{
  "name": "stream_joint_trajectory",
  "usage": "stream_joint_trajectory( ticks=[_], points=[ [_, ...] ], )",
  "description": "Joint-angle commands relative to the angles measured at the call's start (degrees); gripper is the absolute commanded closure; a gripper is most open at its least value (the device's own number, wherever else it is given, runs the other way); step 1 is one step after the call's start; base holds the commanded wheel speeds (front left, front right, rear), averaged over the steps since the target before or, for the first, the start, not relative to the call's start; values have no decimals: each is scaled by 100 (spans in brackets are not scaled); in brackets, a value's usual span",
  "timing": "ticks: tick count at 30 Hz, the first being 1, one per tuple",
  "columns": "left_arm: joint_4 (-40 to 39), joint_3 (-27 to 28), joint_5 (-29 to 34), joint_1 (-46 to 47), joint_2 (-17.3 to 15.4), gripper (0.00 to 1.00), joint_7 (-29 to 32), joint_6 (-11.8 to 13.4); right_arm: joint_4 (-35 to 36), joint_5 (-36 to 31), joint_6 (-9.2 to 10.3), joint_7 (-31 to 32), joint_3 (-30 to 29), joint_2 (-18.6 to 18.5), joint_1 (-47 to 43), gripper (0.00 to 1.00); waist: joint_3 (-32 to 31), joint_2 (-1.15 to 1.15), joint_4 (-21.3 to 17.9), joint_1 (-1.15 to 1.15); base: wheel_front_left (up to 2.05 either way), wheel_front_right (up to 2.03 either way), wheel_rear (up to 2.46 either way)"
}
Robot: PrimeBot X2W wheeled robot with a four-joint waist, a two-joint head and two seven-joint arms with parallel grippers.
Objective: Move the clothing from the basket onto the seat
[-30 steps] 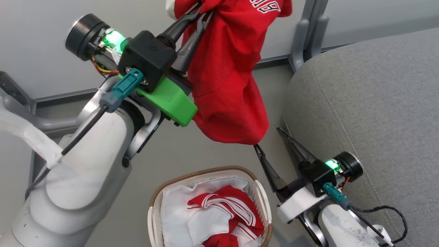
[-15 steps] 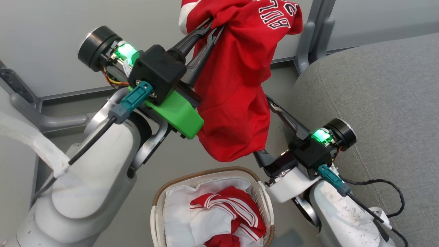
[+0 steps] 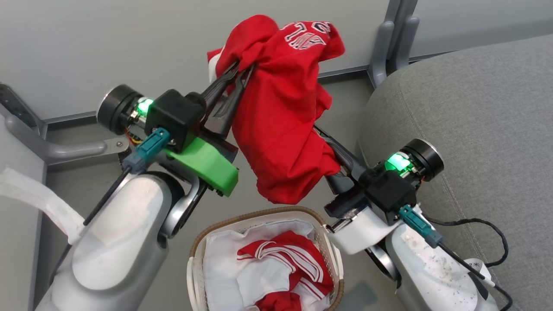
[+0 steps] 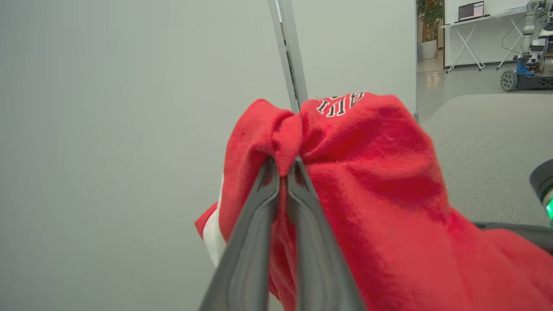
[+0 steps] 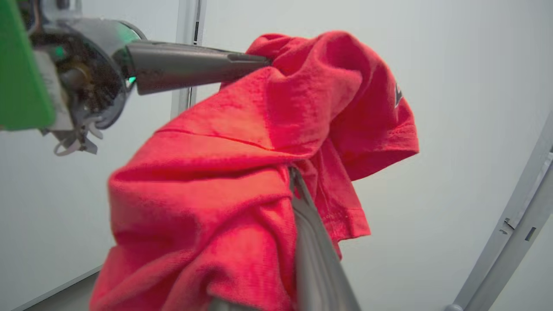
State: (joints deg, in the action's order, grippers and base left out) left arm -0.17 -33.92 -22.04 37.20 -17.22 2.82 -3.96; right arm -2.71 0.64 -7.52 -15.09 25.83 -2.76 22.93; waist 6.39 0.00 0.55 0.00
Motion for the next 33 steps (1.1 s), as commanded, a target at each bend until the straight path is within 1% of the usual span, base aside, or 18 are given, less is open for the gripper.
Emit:
stream_joint_trajectory(
  ticks=[1,2,3,4,5,6,10,12,20,25,33],
  points=[
    [109,26,-80,-210,-7,100,-121,67,46,25,6,-12,-45,-23,-9,100,16,0,-11,0,0,0,0],
    [178,42,-91,-291,2,96,-214,96,64,23,6,-12,-73,-23,-24,100,27,0,-14,0,0,0,0],
    [257,65,-124,-395,29,73,-340,124,85,21,6,-12,-111,-23,-41,100,38,0,-16,0,0,0,0],
    [359,87,-141,-502,42,45,-490,149,100,26,6,-12,-156,-23,-58,100,51,0,-16,0,0,0,0],
    [436,119,-178,-585,71,20,-622,172,107,29,6,-12,-189,-22,-66,100,60,0,-15,0,0,0,0],
    [542,152,-237,-694,114,0,-792,169,115,25,6,-12,-240,-22,-78,100,69,0,-12,0,0,0,0],
    [1030,191,-357,-1024,175,0,-1316,140,119,24,6,-12,-399,-21,-119,100,80,0,2,0,0,0,0],
    [1272,159,-370,-1145,219,0,-1477,100,120,10,7,-12,-475,-23,-122,100,91,0,4,0,0,0,0],
    [1997,132,-415,-1622,393,0,-1765,12,67,-30,6,-12,-681,-22,-261,100,101,0,-15,0,0,0,0],
    [2191,238,-422,-1912,524,0,-1801,-22,31,-61,6,-12,-798,-21,-346,100,120,0,-44,0,0,0,0],
    [2062,579,-161,-2242,781,0,-1804,-124,-6,-104,6,-12,-968,-22,-360,100,156,0,-68,0,0,0,0]
  ],
)
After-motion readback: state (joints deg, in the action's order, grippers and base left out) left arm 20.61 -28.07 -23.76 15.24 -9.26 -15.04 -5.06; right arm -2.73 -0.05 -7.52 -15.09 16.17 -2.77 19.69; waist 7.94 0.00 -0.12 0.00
